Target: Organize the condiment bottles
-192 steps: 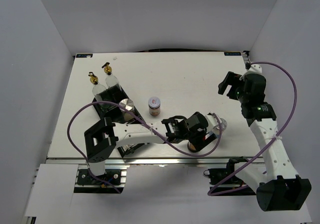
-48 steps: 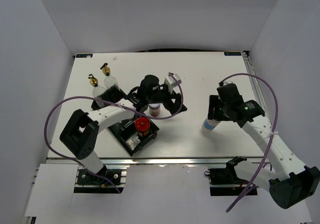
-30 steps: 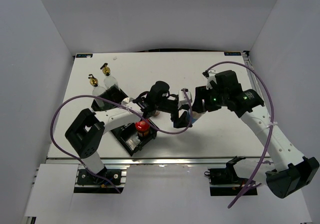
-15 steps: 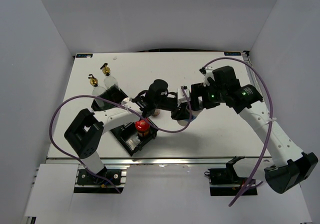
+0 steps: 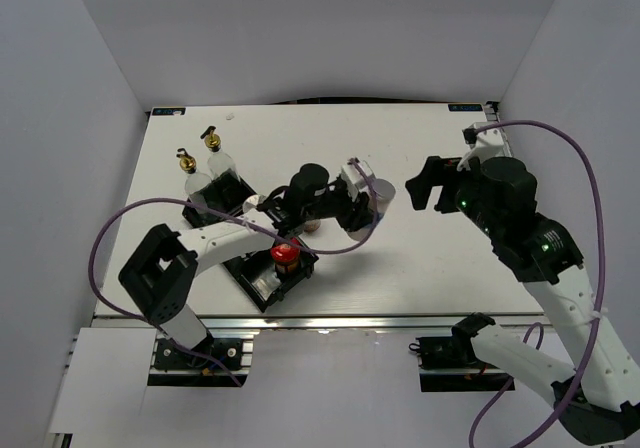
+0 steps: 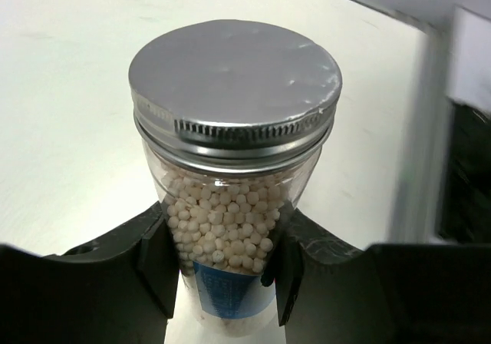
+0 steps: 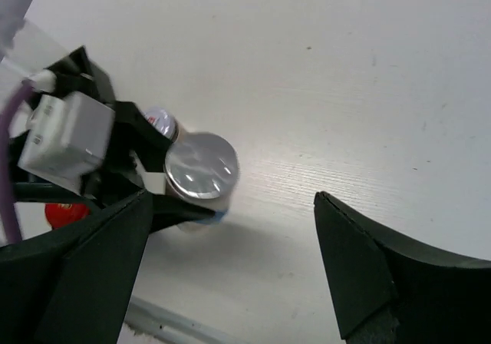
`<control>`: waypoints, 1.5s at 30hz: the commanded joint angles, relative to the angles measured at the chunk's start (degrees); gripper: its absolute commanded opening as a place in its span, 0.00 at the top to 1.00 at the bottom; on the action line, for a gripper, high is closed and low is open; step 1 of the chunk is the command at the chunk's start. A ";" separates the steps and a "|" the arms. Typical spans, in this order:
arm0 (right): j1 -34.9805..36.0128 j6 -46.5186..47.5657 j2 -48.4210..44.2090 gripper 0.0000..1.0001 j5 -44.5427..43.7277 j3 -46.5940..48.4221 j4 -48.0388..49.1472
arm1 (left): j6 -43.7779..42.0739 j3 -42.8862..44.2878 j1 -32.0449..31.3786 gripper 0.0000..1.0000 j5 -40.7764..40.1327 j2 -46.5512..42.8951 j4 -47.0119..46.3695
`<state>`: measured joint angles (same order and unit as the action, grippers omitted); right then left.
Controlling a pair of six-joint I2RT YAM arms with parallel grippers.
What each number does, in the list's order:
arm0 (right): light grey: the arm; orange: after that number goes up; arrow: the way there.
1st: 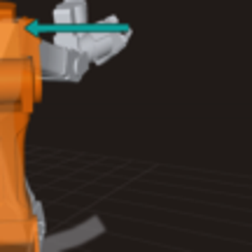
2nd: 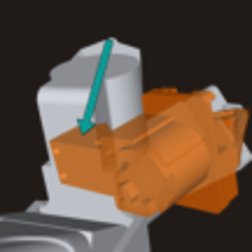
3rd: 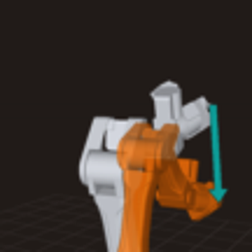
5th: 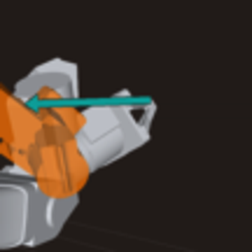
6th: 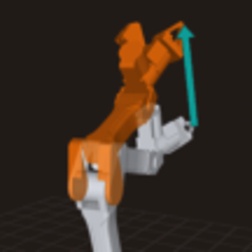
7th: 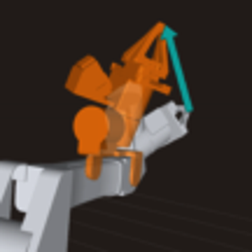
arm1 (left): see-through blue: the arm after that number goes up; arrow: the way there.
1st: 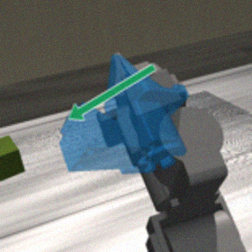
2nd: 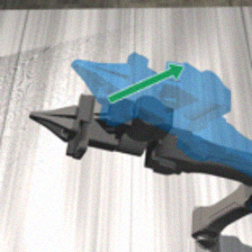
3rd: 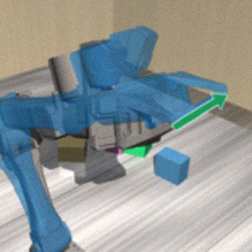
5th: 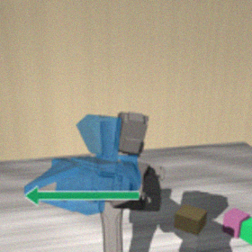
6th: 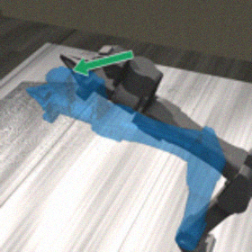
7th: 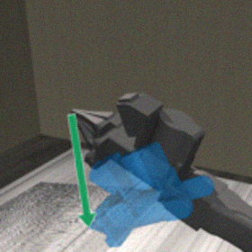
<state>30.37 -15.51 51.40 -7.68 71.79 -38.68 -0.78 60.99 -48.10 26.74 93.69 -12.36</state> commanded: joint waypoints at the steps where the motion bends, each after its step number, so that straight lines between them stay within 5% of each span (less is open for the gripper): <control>1: -0.31 -3.30 -2.17 0.11 -10.15 -4.19 5.53 | 7.62 -0.26 2.56 0.87 -16.77 -9.21 -6.54; 9: -2.94 -3.57 -3.58 0.10 -10.43 -14.03 12.38 | 5.61 -0.43 3.62 0.89 -51.11 -24.76 4.87; 16: -8.38 -3.83 -2.53 0.11 -3.50 -18.43 16.61 | 14.38 -10.00 3.80 0.99 -76.10 -35.84 11.02; 24: -13.58 -3.48 -0.86 0.11 3.46 -20.55 17.58 | 21.95 -18.97 3.71 1.00 -83.07 -50.60 21.22; 31: -14.90 -3.30 0.81 0.10 6.89 -20.46 18.37 | 27.40 -24.07 3.71 1.00 -91.95 -52.12 24.58; 45: -15.08 -2.51 2.13 0.11 6.89 -21.43 18.37 | 23.45 -38.84 5.64 0.90 -91.52 -46.33 -1.60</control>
<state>15.75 -18.85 53.78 -1.28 50.72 -22.44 22.52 23.20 -43.72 -63.02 46.81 -3.81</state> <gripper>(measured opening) 0.895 0.526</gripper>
